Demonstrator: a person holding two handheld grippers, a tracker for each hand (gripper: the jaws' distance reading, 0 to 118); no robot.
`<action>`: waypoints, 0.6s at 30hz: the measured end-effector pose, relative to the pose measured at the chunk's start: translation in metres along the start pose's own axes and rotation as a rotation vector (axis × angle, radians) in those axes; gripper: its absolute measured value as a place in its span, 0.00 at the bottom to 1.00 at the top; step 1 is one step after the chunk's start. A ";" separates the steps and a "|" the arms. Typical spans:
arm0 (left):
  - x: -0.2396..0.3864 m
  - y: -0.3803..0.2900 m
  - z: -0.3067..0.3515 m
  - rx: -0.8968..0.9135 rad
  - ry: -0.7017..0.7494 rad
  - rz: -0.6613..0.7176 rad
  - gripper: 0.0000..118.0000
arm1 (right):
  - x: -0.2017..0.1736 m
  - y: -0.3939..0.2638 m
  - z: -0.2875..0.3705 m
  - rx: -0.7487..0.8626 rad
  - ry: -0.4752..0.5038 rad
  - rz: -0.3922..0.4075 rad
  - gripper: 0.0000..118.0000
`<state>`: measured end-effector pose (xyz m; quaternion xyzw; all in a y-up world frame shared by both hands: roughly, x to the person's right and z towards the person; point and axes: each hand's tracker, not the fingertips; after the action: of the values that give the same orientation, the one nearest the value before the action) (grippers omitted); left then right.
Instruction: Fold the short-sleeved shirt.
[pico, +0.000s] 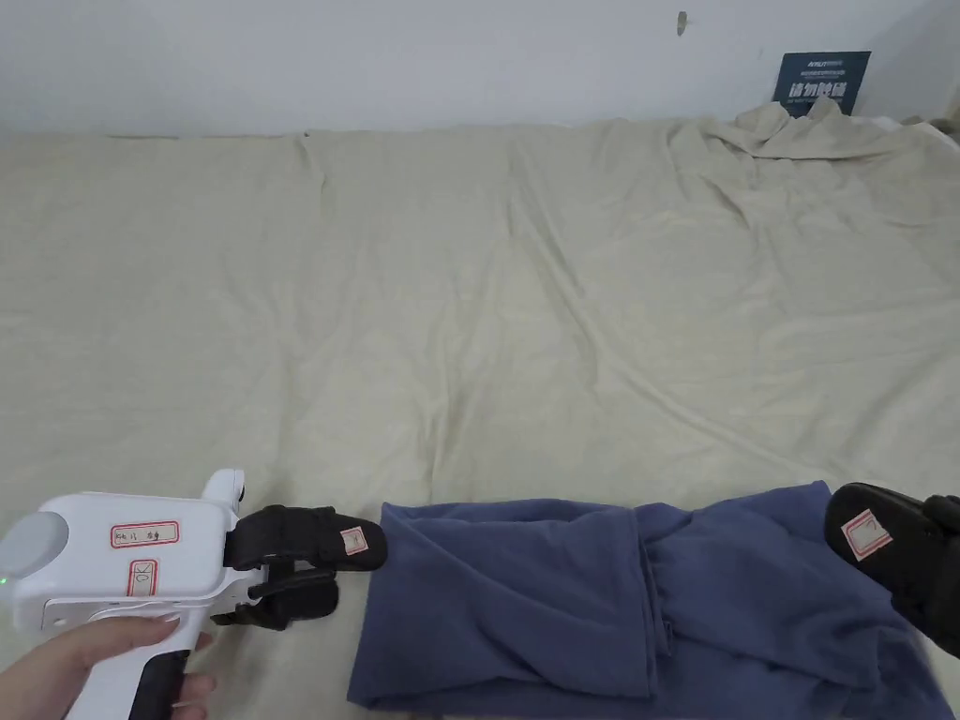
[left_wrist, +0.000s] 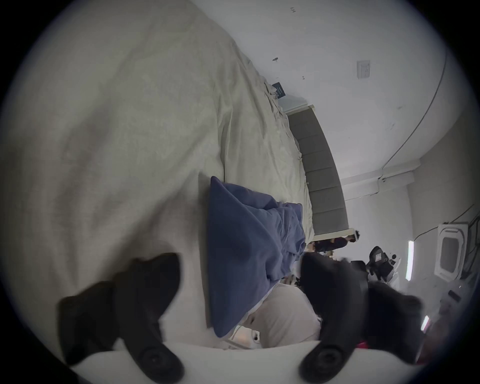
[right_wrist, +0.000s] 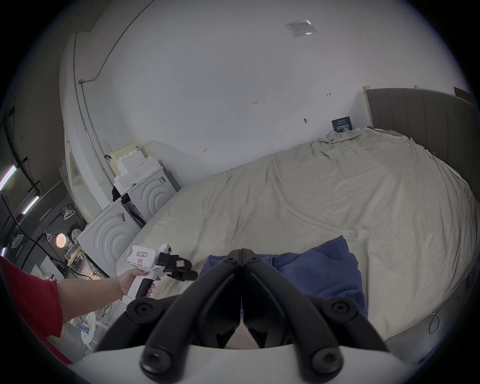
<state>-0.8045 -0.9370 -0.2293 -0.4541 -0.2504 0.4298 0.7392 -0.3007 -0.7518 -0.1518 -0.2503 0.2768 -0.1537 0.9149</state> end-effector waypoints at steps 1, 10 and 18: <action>-0.006 0.000 0.002 0.008 -0.019 0.027 0.94 | 0.000 0.000 0.001 0.023 -0.016 0.012 0.01; -0.006 0.003 -0.020 -0.055 -0.154 0.142 0.94 | -0.002 -0.001 0.033 0.347 -0.229 0.268 0.01; 0.002 -0.001 -0.041 -0.116 -0.049 0.133 0.37 | 0.016 0.014 0.032 0.327 -0.232 0.213 0.01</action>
<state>-0.7716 -0.9544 -0.2472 -0.5011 -0.2618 0.4738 0.6752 -0.2672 -0.7351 -0.1427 -0.0841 0.1662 -0.0694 0.9801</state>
